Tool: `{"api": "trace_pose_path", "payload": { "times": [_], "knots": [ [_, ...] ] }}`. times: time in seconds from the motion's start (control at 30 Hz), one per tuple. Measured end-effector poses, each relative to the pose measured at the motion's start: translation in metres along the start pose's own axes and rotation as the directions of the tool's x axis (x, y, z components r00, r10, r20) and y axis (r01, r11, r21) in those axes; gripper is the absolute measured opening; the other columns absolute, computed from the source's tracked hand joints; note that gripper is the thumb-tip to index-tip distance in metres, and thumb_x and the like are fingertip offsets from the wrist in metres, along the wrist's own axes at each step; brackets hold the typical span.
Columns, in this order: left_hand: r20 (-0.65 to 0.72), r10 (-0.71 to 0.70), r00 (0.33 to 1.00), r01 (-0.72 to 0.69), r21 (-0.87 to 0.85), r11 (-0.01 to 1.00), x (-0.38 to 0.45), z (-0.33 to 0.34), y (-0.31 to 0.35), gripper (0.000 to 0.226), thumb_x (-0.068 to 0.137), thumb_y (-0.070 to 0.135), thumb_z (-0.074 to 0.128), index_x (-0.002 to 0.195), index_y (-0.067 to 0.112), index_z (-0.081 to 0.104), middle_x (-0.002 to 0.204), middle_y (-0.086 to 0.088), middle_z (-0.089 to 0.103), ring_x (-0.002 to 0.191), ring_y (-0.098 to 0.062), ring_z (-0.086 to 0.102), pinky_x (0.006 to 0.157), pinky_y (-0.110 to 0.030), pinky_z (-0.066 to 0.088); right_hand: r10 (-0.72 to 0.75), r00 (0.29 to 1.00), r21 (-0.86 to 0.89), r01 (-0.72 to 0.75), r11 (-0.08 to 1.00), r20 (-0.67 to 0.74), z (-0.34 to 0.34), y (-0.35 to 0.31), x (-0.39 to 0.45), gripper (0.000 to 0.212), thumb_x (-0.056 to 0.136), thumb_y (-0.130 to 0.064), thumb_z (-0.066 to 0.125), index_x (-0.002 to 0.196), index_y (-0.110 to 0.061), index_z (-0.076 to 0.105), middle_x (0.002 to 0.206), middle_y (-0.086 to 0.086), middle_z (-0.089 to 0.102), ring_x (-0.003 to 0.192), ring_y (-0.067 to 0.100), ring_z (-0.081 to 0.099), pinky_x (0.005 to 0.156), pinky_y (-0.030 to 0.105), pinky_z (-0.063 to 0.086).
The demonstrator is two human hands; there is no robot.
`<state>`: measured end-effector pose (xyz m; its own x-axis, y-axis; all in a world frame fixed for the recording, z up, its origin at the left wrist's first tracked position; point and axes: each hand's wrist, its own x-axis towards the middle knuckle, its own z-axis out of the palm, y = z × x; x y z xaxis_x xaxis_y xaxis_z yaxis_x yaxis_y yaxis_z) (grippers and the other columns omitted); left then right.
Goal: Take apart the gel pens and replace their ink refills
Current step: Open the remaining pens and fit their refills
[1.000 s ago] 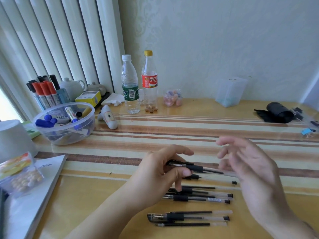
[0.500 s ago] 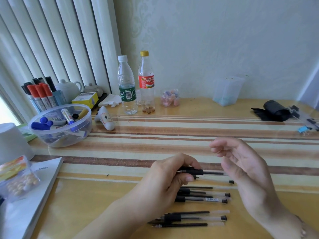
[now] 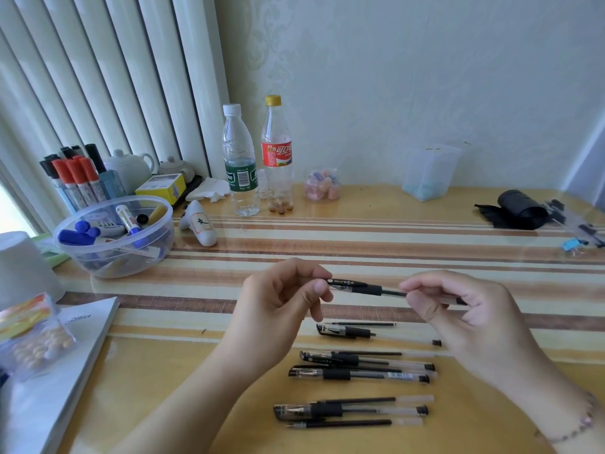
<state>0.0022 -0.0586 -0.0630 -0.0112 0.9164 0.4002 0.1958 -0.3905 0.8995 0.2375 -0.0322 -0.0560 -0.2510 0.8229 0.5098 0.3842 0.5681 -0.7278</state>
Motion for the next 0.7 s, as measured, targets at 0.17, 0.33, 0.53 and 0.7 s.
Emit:
{"api": "trace_pose_path", "payload": {
  "times": [0.17, 0.33, 0.53, 0.7],
  "knots": [
    [-0.031, 0.008, 0.999, -0.009, -0.044, 0.999, 0.0, 0.004, -0.003, 0.016, 0.091, -0.003, 0.057, 0.082, 0.007, 0.065, 0.064, -0.005, 0.068, 0.054, -0.016, 0.064, 0.054, -0.024, 0.05, 0.013, 0.999, -0.004, -0.013, 1.0, 0.034, 0.004, 0.0, -0.001, 0.015, 0.083, -0.047, 0.063, 0.09, -0.036, 0.072, 0.094, -0.028, 0.072, 0.085, -0.01, 0.067, 0.069, 0.001, 0.048],
    [-0.065, 0.061, 0.996, -0.059, 0.032, 0.998, 0.0, 0.001, -0.003, 0.027, 0.089, -0.008, 0.059, 0.077, 0.015, 0.065, 0.062, -0.006, 0.068, 0.053, -0.013, 0.065, 0.055, -0.023, 0.052, 0.063, 0.993, 0.063, -0.07, 0.996, 0.097, 0.008, 0.0, 0.0, 0.011, 0.081, -0.032, 0.06, 0.085, -0.034, 0.07, 0.062, -0.031, 0.068, 0.065, -0.011, 0.064, 0.057, 0.0, 0.042],
    [-0.061, 0.088, 0.994, -0.081, 0.109, 0.991, 0.003, -0.001, -0.009, 0.017, 0.09, 0.0, 0.061, 0.083, 0.015, 0.065, 0.072, -0.01, 0.071, 0.064, -0.011, 0.07, 0.062, -0.019, 0.054, 0.053, 0.989, -0.057, -0.045, 0.997, 0.141, 0.006, 0.0, 0.003, 0.02, 0.079, -0.047, 0.054, 0.093, -0.039, 0.067, 0.096, -0.029, 0.068, 0.088, -0.01, 0.064, 0.07, 0.0, 0.046],
    [-0.084, 0.03, 0.996, -0.008, 0.255, 0.967, 0.007, -0.006, -0.025, 0.012, 0.084, 0.015, 0.073, 0.088, 0.027, 0.072, 0.08, 0.007, 0.076, 0.078, -0.004, 0.07, 0.073, -0.021, 0.057, 0.137, 0.99, -0.211, -0.128, 0.969, 0.028, -0.003, 0.027, 0.008, 0.015, 0.083, -0.029, 0.068, 0.09, -0.043, 0.068, 0.083, -0.017, 0.073, 0.081, -0.001, 0.066, 0.068, 0.012, 0.054]
  ]
}}
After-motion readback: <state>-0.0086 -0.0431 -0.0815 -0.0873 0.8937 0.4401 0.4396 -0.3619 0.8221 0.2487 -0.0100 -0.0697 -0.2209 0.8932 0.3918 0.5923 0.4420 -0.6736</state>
